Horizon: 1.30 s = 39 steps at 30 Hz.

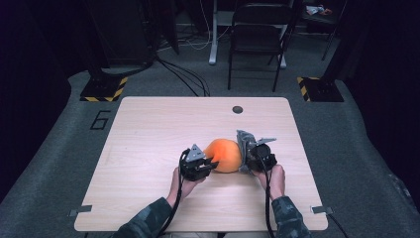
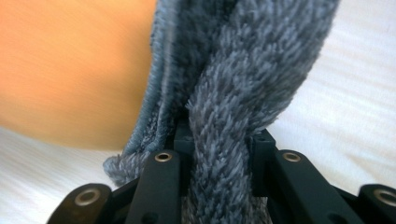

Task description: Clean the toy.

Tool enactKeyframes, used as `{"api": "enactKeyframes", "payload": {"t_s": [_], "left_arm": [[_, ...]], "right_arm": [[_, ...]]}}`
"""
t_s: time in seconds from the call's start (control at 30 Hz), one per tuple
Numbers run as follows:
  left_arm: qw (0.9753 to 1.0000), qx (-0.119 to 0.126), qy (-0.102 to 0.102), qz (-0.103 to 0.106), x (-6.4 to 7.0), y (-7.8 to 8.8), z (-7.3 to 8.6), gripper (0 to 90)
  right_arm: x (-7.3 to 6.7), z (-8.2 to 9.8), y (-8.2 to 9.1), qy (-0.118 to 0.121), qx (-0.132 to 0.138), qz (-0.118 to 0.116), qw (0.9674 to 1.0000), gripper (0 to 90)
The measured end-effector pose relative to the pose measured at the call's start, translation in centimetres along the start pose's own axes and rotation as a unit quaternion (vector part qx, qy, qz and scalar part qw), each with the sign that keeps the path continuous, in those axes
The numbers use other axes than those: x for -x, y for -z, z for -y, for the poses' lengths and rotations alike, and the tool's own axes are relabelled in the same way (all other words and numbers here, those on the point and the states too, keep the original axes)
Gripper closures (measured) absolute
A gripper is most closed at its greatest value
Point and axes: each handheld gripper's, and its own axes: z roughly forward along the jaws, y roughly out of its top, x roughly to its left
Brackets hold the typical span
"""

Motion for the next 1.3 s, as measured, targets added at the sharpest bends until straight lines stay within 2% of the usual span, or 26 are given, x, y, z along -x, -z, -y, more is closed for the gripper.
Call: {"api": "enactKeyframes", "payload": {"t_s": [0.03, 0.13, 0.2, 0.27, 0.37, 0.43, 0.47, 0.53, 0.63, 0.7, 0.77, 0.8, 0.9, 1.1, 1.17, 1.3], "left_arm": [[1.0000, 0.001, 0.003, 0.001, 0.0, 0.0, 0.0, 74.9], [0.9999, 0.003, 0.009, 0.007, 0.0, 0.0, 0.0, 74.5], [0.9999, 0.004, 0.007, 0.006, -0.1, 0.1, 0.0, 74.6], [0.9999, 0.001, 0.011, 0.007, -0.2, 0.1, 0.0, 74.6], [0.9999, 0.003, 0.012, 0.008, -0.2, 0.1, 0.0, 74.6], [1.0000, 0.003, 0.007, 0.007, -0.1, 0.0, 0.0, 74.6], [0.9999, 0.003, 0.009, 0.008, 0.0, 0.0, 0.0, 74.6], [0.9999, 0.002, 0.006, 0.008, 0.1, 0.0, 0.0, 74.6], [0.9999, 0.001, 0.005, 0.010, 0.1, 0.0, 0.0, 74.6], [0.9999, -0.006, 0.003, 0.010, 0.2, 0.0, 0.0, 74.5], [0.9999, -0.009, 0.000, 0.010, 0.0, -0.1, 0.1, 74.5], [0.9999, -0.005, 0.004, 0.010, 0.1, -0.1, 0.1, 74.5], [1.0000, -0.001, -0.001, 0.009, 0.2, -0.2, 0.1, 74.6], [1.0000, -0.003, 0.004, 0.008, 0.1, -0.2, 0.1, 74.6], [1.0000, -0.003, 0.003, 0.009, 0.1, -0.2, 0.1, 74.6], [0.9999, -0.004, 0.003, 0.011, 0.1, -0.3, 0.1, 74.6]], "right_arm": [[0.2, 0.2, -0.4, 0.000, -0.009, 0.004, 0.9999, 71.7], [1.0, 1.0, -1.7, -0.013, -0.036, -0.005, 0.9993, 71.7], [1.4, 1.0, -1.8, -0.022, -0.042, -0.013, 0.9988, 72.1], [1.5, 0.6, -0.9, -0.023, -0.027, -0.008, 0.9993, 72.5], [1.2, -0.6, 1.8, -0.021, 0.017, -0.014, 0.9995, 72.6], [0.4, -1.5, 3.5, -0.008, 0.050, -0.032, 0.9982, 72.5], [-0.3, -1.9, 4.2, -0.004, 0.061, -0.038, 0.9974, 72.5], [-1.9, -2.4, 5.1, 0.019, 0.080, -0.052, 0.9952, 72.4], [-4.5, -2.8, 5.2, 0.048, 0.083, -0.071, 0.9928, 72.1], [-5.7, -2.6, 4.6, 0.061, 0.076, -0.069, 0.9928, 71.9], [-6.2, -2.4, 3.8, 0.074, 0.072, -0.049, 0.9935, 71.9], [-6.0, -2.3, 3.7, 0.080, 0.075, -0.048, 0.9928, 71.9], [-5.4, -2.3, 3.8, 0.075, 0.072, -0.038, 0.9939, 71.8], [-4.2, -2.0, 3.3, 0.060, 0.060, -0.028, 0.9960, 71.8], [-4.0, -1.8, 3.1, 0.063, 0.058, -0.015, 0.9962, 71.8], [-3.1, -1.6, 2.7, 0.054, 0.051, -0.015, 0.9971, 71.7]]}}
